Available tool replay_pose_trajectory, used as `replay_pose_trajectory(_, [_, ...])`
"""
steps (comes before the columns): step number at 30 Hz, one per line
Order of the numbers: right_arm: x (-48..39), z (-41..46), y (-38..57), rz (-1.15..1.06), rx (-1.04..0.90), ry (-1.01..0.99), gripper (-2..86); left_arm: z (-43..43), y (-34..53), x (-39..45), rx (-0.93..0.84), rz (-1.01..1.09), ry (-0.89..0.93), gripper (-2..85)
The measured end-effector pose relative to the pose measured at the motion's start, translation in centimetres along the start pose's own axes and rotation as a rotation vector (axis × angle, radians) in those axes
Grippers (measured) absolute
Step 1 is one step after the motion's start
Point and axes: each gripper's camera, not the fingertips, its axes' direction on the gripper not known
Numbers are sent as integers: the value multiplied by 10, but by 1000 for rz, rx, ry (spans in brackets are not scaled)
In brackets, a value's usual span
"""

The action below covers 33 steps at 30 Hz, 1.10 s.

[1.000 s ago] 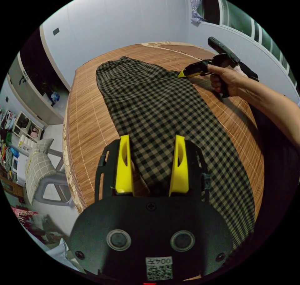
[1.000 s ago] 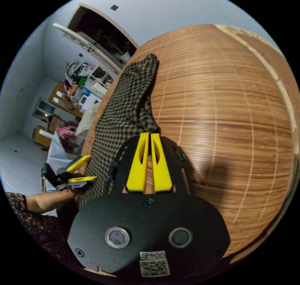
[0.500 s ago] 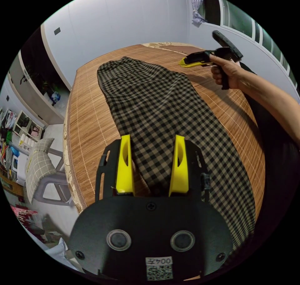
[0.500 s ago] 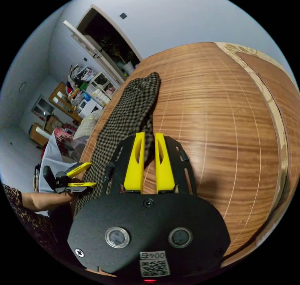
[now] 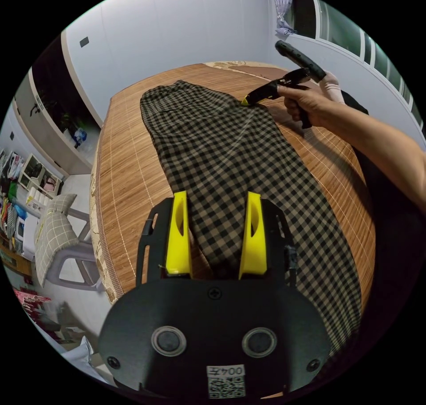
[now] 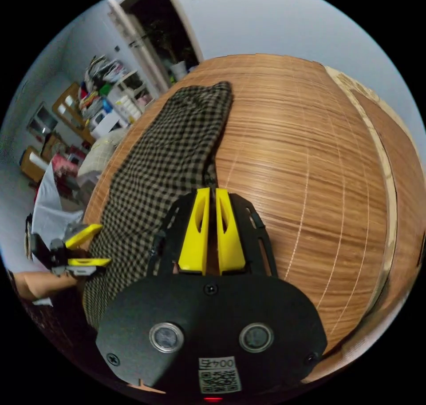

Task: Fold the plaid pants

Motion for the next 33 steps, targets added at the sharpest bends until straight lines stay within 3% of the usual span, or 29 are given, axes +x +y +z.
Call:
replay_pose_trajectory(2, [19, -3, 14, 167, 55, -144, 38, -1, 4, 0, 0, -5, -1, 170])
replay_pose_trajectory(5, [27, 3, 29, 246, 59, -264, 45, -2, 9, 0, 0, -7, -1, 166])
replay_pose_trajectory(10, [19, -5, 48, 274, 111, -289, 71, -4, 18, -1, -1, -7, 0, 165])
replay_pose_trajectory(13, [-3, 1, 54, 207, 74, -299, 65, -5, 23, -1, -2, -8, 0, 164])
replay_pose_trajectory(19, [-49, -5, 76, 132, 57, -55, 71, -6, 33, -4, -4, -11, 3, 164])
replay_pose_trajectory(33, [-203, -58, 210, -160, 6, -92, 89, -5, 51, -21, -8, -23, 29, 164])
